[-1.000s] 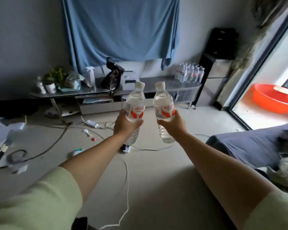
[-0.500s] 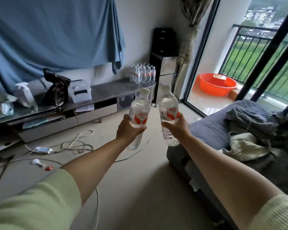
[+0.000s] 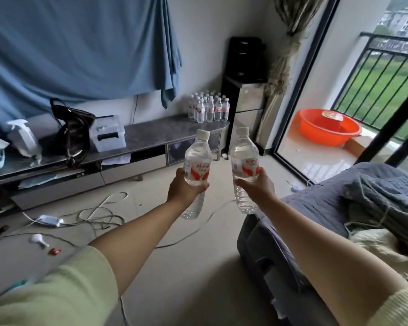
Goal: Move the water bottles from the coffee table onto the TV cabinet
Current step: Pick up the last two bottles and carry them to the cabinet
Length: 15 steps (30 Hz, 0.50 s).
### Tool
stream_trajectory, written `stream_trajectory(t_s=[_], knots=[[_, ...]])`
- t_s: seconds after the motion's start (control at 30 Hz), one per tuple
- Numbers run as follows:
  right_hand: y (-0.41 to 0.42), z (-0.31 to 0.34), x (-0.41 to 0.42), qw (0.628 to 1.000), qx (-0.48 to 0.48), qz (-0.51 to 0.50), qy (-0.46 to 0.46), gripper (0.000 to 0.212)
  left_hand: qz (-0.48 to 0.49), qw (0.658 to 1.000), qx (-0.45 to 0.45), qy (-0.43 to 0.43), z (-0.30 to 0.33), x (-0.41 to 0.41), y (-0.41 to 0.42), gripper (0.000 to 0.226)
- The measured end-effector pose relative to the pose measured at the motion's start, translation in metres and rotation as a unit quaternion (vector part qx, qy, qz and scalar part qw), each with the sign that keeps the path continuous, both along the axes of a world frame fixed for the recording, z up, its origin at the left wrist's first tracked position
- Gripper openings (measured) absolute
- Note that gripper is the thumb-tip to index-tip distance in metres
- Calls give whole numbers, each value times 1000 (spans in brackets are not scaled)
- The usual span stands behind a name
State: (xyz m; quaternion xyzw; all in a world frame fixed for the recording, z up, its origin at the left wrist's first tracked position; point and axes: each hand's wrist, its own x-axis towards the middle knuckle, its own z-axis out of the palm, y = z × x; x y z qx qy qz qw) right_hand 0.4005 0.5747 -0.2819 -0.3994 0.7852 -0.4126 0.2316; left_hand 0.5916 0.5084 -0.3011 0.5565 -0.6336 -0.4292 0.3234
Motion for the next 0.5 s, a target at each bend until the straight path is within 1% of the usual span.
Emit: stream_trajectory(t_s=[0.2, 0.5], knots=[[-103, -16, -22, 1000, 6, 5, -8, 57, -1, 1000, 11, 0, -12, -26, -110, 64], [-267, -14, -50, 997, -9, -56, -47, 56, -49, 998, 11, -31, 1, -52, -291, 45]])
